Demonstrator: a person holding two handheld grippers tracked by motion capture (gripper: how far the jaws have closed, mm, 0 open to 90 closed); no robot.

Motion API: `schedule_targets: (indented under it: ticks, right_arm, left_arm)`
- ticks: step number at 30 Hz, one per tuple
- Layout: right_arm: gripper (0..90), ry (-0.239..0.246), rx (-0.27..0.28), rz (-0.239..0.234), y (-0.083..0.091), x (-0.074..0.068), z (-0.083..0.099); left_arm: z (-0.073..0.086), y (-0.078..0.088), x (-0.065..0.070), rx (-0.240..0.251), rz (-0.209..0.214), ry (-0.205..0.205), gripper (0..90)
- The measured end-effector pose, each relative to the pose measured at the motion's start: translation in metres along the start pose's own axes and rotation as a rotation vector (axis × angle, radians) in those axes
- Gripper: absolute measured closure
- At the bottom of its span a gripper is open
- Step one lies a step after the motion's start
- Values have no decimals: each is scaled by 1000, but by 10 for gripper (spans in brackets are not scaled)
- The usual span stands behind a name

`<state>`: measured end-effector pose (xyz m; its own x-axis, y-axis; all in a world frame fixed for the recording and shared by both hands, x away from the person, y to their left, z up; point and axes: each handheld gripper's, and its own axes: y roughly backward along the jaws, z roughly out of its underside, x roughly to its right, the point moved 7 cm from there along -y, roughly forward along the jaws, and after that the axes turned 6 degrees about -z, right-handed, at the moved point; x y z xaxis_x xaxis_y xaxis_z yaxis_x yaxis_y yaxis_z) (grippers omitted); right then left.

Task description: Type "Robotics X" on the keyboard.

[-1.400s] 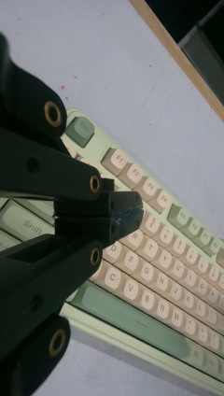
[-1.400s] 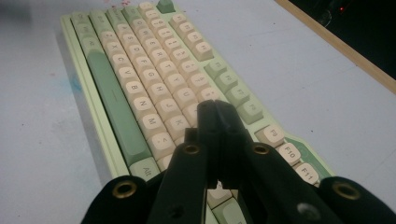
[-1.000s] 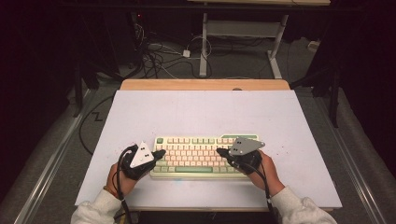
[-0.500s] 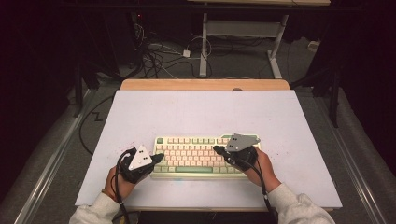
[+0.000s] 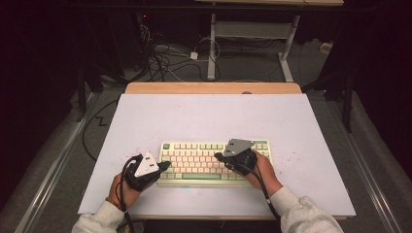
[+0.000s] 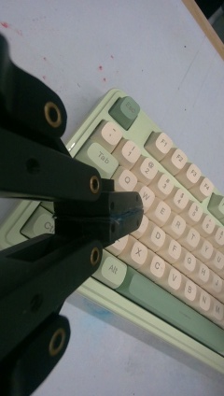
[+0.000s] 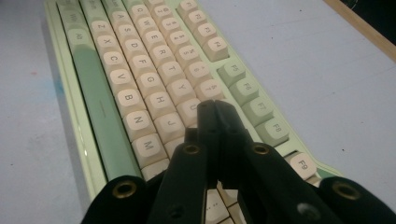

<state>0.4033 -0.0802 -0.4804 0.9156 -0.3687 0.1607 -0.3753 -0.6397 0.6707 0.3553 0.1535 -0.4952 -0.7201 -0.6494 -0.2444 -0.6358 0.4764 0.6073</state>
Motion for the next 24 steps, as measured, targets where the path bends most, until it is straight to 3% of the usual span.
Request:
schedule_targets:
  ticks: [14, 24]
  right_arm:
    - [897, 7, -64, -10, -20, 0, -1]
    - [898, 10, -77, -9, -25, 0, 0]
  left_arm:
    - [1, -1, 1, -9, 9, -12, 878]
    - [1, -3, 2, -16, 15, -19, 877]
